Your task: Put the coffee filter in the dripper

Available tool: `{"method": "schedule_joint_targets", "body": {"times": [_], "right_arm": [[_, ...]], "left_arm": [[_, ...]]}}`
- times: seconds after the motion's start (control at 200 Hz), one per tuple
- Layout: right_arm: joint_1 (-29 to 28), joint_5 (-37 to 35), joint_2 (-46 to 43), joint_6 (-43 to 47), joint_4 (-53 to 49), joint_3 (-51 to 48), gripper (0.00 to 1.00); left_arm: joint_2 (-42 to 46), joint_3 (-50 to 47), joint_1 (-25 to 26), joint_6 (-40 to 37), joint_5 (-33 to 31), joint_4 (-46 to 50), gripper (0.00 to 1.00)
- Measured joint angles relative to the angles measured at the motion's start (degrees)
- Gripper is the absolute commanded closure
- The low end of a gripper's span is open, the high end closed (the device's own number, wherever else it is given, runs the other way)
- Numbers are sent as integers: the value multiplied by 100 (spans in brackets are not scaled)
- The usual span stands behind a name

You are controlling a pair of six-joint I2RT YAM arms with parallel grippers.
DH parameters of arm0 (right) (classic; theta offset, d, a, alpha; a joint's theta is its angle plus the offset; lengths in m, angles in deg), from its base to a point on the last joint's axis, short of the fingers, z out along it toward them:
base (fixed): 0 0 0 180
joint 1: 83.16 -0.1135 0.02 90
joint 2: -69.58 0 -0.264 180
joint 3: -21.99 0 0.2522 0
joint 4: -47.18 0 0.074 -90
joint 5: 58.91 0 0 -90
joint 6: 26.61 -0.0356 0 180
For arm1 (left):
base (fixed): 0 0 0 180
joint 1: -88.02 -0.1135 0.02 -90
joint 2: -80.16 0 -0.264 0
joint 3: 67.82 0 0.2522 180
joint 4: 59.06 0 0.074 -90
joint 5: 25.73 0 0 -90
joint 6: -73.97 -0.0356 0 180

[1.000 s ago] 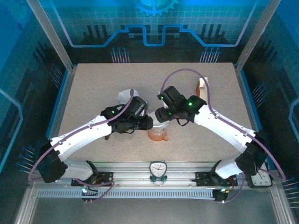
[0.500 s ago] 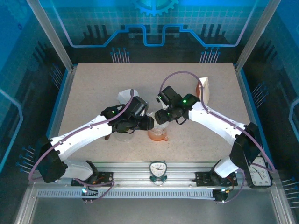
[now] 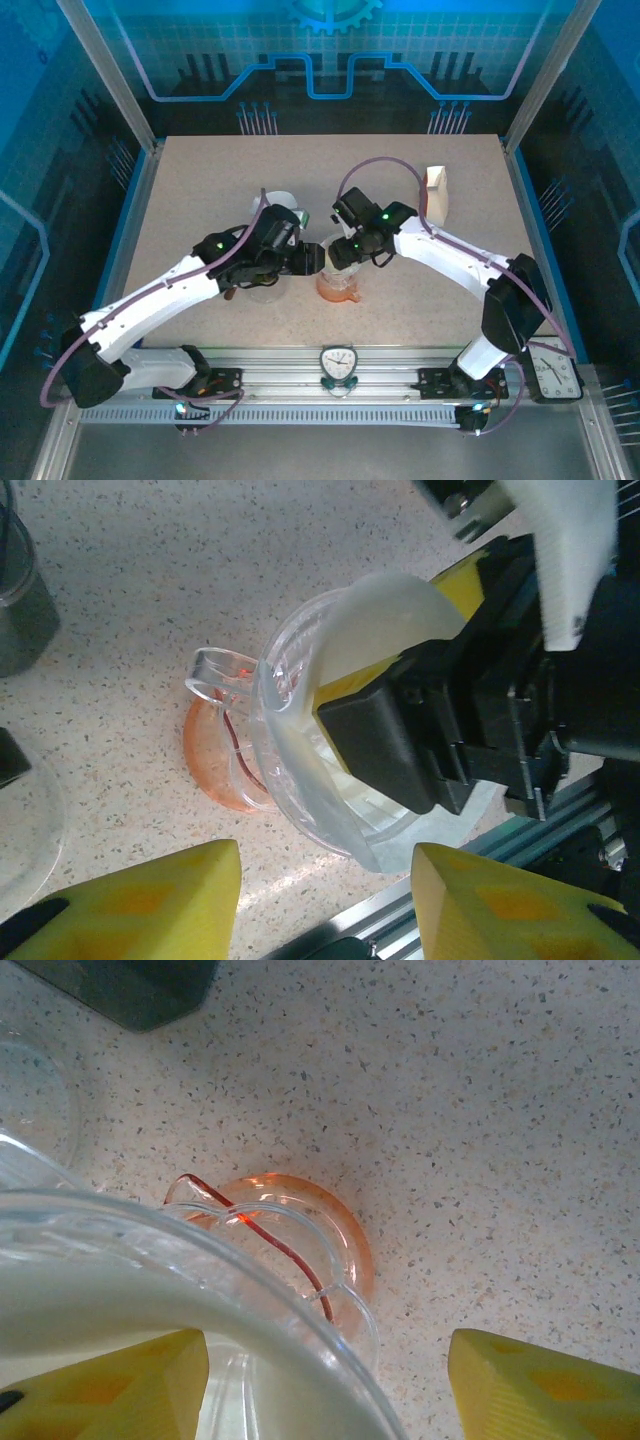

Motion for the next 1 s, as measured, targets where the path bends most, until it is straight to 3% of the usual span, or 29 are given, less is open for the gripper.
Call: {"method": "schedule_joint_targets", "body": {"times": [0.535, 1.001], "right_arm": [[-42, -179, 105, -4, 195, -219, 34], [-42, -199, 105, -4, 210, -221, 34]], "left_arm": [[-400, 0, 0, 83, -81, -11, 49], [-817, 201, 0, 17, -378, -13, 58]]}}
